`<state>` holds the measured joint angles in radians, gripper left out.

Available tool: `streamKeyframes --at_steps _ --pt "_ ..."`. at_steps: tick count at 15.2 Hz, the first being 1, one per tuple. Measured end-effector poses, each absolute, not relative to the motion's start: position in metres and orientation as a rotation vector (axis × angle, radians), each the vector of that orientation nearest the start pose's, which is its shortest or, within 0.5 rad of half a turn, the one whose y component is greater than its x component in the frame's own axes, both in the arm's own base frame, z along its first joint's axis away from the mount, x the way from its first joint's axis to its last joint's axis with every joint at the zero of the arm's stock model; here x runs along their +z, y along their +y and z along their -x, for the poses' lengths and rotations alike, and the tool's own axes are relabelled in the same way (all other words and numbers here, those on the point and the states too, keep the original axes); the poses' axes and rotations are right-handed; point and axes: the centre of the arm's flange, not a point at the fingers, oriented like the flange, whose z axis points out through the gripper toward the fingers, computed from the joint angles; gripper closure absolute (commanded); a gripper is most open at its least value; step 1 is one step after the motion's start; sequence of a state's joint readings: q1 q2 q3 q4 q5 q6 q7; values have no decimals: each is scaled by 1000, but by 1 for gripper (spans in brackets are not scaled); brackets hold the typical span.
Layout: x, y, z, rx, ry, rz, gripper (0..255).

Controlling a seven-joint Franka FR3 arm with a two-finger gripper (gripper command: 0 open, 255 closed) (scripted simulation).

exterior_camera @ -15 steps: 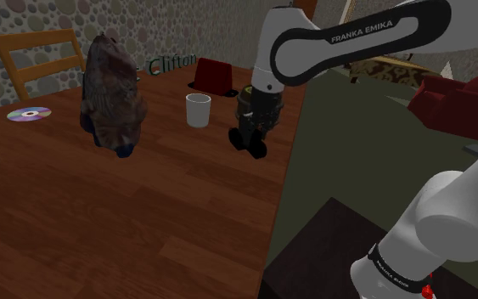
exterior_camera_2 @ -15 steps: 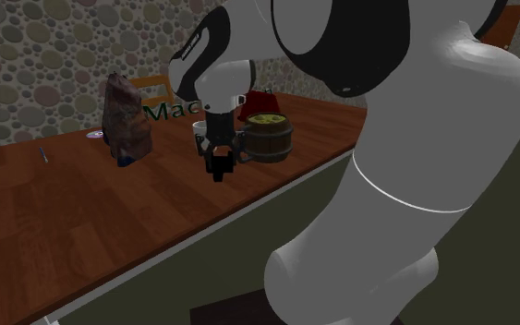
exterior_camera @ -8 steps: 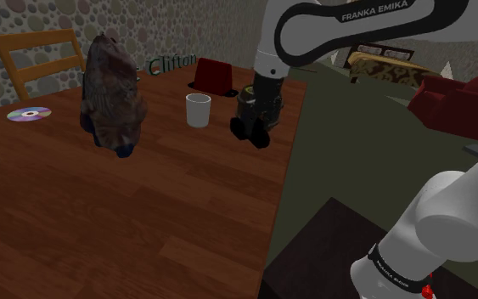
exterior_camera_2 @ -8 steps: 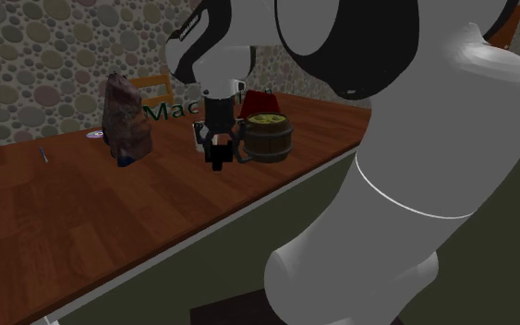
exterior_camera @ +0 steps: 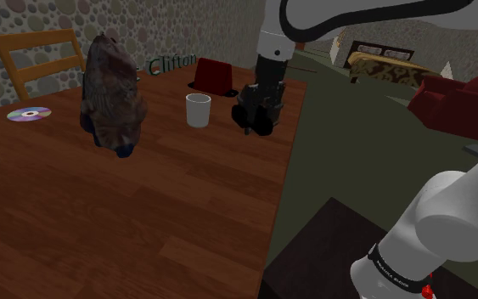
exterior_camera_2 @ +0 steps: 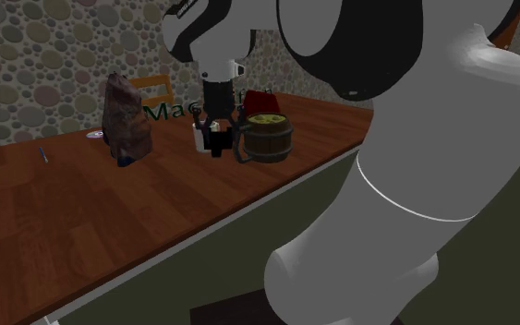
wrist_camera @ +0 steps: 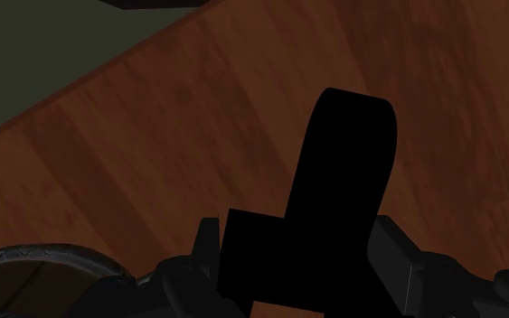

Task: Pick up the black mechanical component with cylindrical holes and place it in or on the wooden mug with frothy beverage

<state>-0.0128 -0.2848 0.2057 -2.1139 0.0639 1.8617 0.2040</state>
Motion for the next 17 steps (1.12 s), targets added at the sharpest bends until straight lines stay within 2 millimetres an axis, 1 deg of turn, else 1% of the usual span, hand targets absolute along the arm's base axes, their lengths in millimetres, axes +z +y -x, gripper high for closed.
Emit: streamKeyframes --at_steps 17 --pt "624 102 -464 -41 56 3132 255"
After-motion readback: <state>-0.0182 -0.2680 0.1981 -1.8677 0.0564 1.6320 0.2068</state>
